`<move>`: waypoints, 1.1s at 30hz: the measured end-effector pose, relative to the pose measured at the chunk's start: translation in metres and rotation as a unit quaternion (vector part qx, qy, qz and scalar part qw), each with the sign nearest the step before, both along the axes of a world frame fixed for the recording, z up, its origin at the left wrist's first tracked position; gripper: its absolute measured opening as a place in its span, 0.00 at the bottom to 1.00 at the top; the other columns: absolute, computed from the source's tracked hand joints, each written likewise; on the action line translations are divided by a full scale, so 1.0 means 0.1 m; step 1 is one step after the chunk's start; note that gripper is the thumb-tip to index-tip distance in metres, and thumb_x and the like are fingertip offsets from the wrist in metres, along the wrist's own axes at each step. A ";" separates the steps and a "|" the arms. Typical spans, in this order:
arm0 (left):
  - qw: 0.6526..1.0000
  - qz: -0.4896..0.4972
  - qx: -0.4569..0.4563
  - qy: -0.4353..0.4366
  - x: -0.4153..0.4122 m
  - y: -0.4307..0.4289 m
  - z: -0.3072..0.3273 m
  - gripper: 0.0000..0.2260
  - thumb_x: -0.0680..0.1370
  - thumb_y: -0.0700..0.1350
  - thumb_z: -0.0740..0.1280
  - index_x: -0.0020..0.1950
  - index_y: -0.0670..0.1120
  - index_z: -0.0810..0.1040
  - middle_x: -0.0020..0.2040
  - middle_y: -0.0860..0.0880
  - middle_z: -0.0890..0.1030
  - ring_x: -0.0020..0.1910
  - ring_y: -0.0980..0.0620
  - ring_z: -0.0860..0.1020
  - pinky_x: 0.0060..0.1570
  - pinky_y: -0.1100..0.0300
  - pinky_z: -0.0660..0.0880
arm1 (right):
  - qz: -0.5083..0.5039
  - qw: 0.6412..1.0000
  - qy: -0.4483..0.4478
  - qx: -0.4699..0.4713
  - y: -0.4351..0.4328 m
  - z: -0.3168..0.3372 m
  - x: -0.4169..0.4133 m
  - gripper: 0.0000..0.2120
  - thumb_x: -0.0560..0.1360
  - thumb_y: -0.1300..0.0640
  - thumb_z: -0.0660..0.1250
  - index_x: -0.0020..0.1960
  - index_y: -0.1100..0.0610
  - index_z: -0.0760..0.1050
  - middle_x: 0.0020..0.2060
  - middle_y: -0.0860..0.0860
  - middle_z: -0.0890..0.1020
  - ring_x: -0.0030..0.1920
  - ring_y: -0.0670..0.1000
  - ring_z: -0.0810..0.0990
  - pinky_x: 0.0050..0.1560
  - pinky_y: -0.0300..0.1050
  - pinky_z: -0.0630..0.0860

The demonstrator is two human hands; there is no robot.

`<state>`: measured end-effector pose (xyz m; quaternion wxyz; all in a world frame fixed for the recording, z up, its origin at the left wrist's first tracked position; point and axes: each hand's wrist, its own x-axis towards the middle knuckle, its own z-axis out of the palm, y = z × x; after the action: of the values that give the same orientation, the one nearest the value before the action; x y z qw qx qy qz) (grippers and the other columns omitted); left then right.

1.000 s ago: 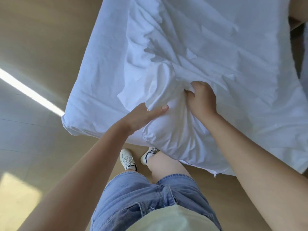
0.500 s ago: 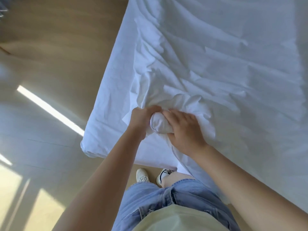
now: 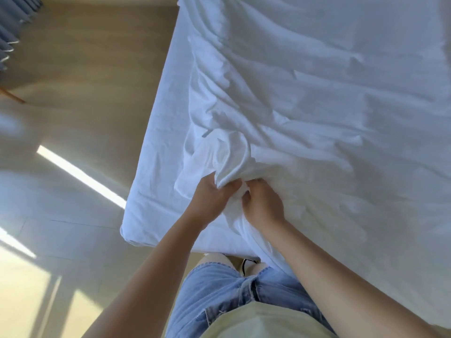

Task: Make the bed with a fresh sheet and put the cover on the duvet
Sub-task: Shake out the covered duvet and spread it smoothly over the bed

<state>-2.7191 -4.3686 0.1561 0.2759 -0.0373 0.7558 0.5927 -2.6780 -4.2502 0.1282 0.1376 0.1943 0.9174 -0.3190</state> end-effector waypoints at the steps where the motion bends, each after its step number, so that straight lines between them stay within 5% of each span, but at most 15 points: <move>1: 1.000 -0.012 -0.015 0.016 0.00 0.00 0.00 0.04 0.77 0.44 0.68 0.44 0.53 0.78 0.40 0.56 0.82 0.38 0.60 0.80 0.36 0.67 0.75 | -0.038 0.999 0.006 -0.002 0.01 0.02 -0.05 0.13 0.78 0.59 0.57 0.60 0.58 0.74 0.58 0.56 0.75 0.58 0.57 0.74 0.54 0.49 0.73; 4: 0.996 -0.045 -0.053 0.061 0.00 0.00 -0.03 0.02 0.78 0.45 0.66 0.45 0.51 0.75 0.40 0.54 0.78 0.39 0.57 0.76 0.38 0.63 0.72 | -0.104 0.994 0.007 -0.023 0.01 0.07 -0.16 0.09 0.77 0.60 0.59 0.49 0.62 0.77 0.52 0.58 0.77 0.55 0.57 0.75 0.51 0.48 0.73; 7: 0.991 -0.072 -0.053 0.097 -0.11 0.02 0.01 0.11 0.77 0.41 0.66 0.34 0.43 0.72 0.38 0.43 0.72 0.36 0.50 0.71 0.34 0.62 0.67 | -0.170 0.951 -0.003 -0.258 -0.12 0.15 -0.21 0.10 0.75 0.67 0.57 0.39 0.62 0.74 0.38 0.56 0.78 0.42 0.54 0.76 0.40 0.44 0.70; 10: 0.995 -0.076 -0.011 0.058 -0.21 -0.01 0.04 0.11 0.75 0.44 0.68 0.34 0.51 0.72 0.52 0.43 0.68 0.47 0.45 0.74 0.43 0.55 0.76 | -0.264 0.759 -0.031 -0.594 -0.17 0.24 -0.19 0.16 0.71 0.69 0.54 0.49 0.61 0.79 0.43 0.57 0.82 0.46 0.53 0.79 0.49 0.45 0.75; 11: 0.996 -0.083 0.033 0.007 -0.22 -0.03 0.07 0.04 0.73 0.47 0.69 0.41 0.54 0.76 0.60 0.46 0.68 0.54 0.53 0.76 0.52 0.55 0.77 | -0.276 0.699 -0.029 -0.659 -0.14 0.24 -0.17 0.17 0.71 0.67 0.54 0.52 0.63 0.79 0.46 0.58 0.82 0.48 0.54 0.79 0.53 0.47 0.75; 12: 0.992 -0.092 0.076 -0.034 -0.22 -0.05 0.06 0.09 0.71 0.50 0.69 0.51 0.56 0.77 0.66 0.48 0.68 0.59 0.57 0.75 0.59 0.54 0.75 | -0.272 0.669 -0.023 -0.691 -0.12 0.25 -0.16 0.17 0.71 0.65 0.56 0.56 0.64 0.78 0.49 0.60 0.81 0.52 0.56 0.79 0.57 0.49 0.74; 14: 0.978 -0.139 0.136 -0.077 -0.22 -0.09 -0.02 0.26 0.68 0.54 0.67 0.66 0.52 0.72 0.67 0.47 0.71 0.64 0.52 0.74 0.64 0.53 0.72 | -0.265 0.685 -0.005 -0.679 -0.12 0.27 -0.16 0.18 0.73 0.61 0.63 0.61 0.65 0.75 0.54 0.61 0.80 0.56 0.57 0.79 0.62 0.52 0.72; 15: 0.971 -0.161 0.151 -0.090 -0.22 -0.10 -0.03 0.26 0.68 0.55 0.65 0.66 0.51 0.72 0.65 0.49 0.75 0.63 0.52 0.74 0.62 0.55 0.72 | -0.274 0.709 0.002 -0.650 -0.15 0.27 -0.17 0.17 0.74 0.60 0.65 0.61 0.64 0.75 0.54 0.61 0.81 0.55 0.57 0.80 0.59 0.51 0.74; 17: 0.967 -0.144 0.168 -0.127 -0.23 -0.17 -0.08 0.19 0.69 0.55 0.62 0.57 0.50 0.78 0.55 0.53 0.81 0.58 0.54 0.77 0.57 0.59 0.73 | -0.320 0.737 0.013 -0.595 -0.21 0.23 -0.20 0.12 0.76 0.60 0.65 0.58 0.63 0.77 0.48 0.60 0.82 0.47 0.55 0.83 0.49 0.48 0.79; 20: 0.958 0.036 0.178 -0.221 -0.29 -0.33 -0.24 0.17 0.75 0.51 0.61 0.47 0.38 0.80 0.49 0.47 0.81 0.48 0.50 0.80 0.54 0.56 0.73 | -0.361 0.744 -0.006 -0.562 -0.25 0.19 -0.21 0.12 0.77 0.61 0.62 0.55 0.66 0.78 0.45 0.62 0.83 0.43 0.56 0.82 0.42 0.46 0.79; 22: 0.962 0.082 0.111 -0.234 -0.29 -0.43 -0.34 0.09 0.77 0.42 0.62 0.41 0.39 0.77 0.40 0.46 0.80 0.37 0.50 0.80 0.43 0.58 0.76 | -0.360 0.749 -0.033 -0.555 -0.29 0.16 -0.18 0.11 0.76 0.61 0.61 0.50 0.65 0.80 0.43 0.61 0.83 0.42 0.56 0.83 0.43 0.46 0.79; 25: 0.973 0.029 0.023 -0.228 -0.27 -0.51 -0.42 0.04 0.76 0.40 0.63 0.42 0.41 0.72 0.36 0.46 0.78 0.33 0.50 0.77 0.34 0.62 0.76 | -0.336 0.743 -0.067 -0.575 -0.37 0.16 -0.15 0.12 0.76 0.62 0.60 0.42 0.61 0.82 0.38 0.56 0.84 0.39 0.52 0.83 0.40 0.43 0.79; 28: 0.972 -0.031 -0.092 -0.212 -0.29 -0.57 -0.46 0.09 0.76 0.49 0.61 0.43 0.43 0.72 0.41 0.45 0.78 0.40 0.48 0.77 0.41 0.58 0.80 | -0.340 0.722 -0.086 -0.597 -0.39 0.15 -0.14 0.12 0.76 0.64 0.57 0.46 0.62 0.80 0.44 0.58 0.81 0.43 0.54 0.80 0.47 0.45 0.75; 33: 0.927 -0.183 -0.209 -0.253 -0.34 -0.69 -0.38 0.20 0.64 0.61 0.60 0.45 0.46 0.74 0.44 0.50 0.77 0.44 0.51 0.75 0.42 0.59 0.70 | -0.348 0.678 -0.091 -0.641 -0.34 0.13 -0.07 0.15 0.72 0.66 0.54 0.52 0.62 0.76 0.46 0.58 0.80 0.47 0.55 0.79 0.53 0.47 0.73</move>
<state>-2.7533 -4.4371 0.1178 0.5480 -0.1038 0.7610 0.3313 -2.6852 -4.2843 0.1408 0.1905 0.3919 0.3368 -0.8347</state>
